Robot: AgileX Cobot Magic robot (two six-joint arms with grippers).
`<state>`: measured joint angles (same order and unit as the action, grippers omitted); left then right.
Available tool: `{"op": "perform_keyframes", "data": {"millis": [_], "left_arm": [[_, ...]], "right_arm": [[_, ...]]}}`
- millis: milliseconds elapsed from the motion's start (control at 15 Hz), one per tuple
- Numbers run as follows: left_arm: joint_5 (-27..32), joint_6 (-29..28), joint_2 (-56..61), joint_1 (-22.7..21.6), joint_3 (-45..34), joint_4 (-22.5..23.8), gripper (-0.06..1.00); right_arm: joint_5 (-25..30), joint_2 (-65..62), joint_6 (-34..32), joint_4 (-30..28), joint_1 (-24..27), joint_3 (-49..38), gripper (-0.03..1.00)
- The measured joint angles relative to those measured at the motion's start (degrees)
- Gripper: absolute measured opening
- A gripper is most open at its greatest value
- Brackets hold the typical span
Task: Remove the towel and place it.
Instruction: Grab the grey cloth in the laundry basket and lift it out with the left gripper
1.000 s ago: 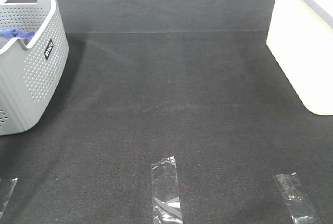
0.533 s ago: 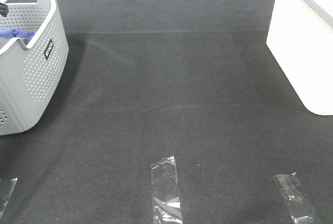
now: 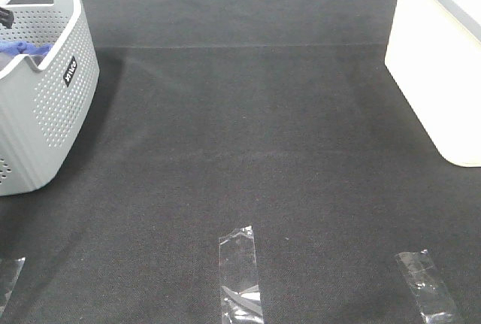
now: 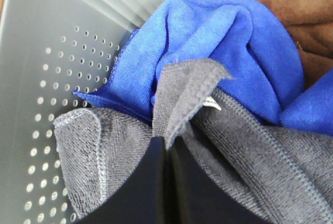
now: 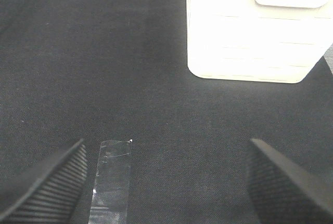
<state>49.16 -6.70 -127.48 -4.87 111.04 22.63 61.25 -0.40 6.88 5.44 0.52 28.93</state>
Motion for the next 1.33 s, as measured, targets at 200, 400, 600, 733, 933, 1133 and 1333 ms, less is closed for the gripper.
{"op": "perform_keyframes", "data": {"millis": [200,400,600,733,933,1133,1333], "left_arm": [[0.29,0.23,1.15,0.00,0.00,-0.23,0.00],[1.95,0.63,5.56,0.00,0.00,-2.18,0.00],[2.29,3.44,13.01,0.00,0.00,-6.02,0.00],[1.95,6.36,17.65,0.00,0.00,-9.00,0.00],[1.03,12.72,23.72,0.00,0.00,-15.70,0.00],[-0.17,19.82,28.93,0.00,0.00,-25.10,0.00],[-0.23,28.13,32.89,0.00,0.00,-38.39,0.00]], "right_arm": [[0.00,0.00,0.00,0.00,0.00,0.00,0.78],[0.00,0.00,0.00,0.00,0.00,0.00,0.78],[0.00,0.00,0.00,0.00,0.00,0.00,0.78],[0.00,0.00,0.00,0.00,0.00,0.00,0.78],[0.00,0.00,0.00,0.00,0.00,0.00,0.78],[0.00,0.00,0.00,0.00,0.00,0.00,0.78],[0.00,0.00,0.00,0.00,0.00,0.00,0.78]]}}
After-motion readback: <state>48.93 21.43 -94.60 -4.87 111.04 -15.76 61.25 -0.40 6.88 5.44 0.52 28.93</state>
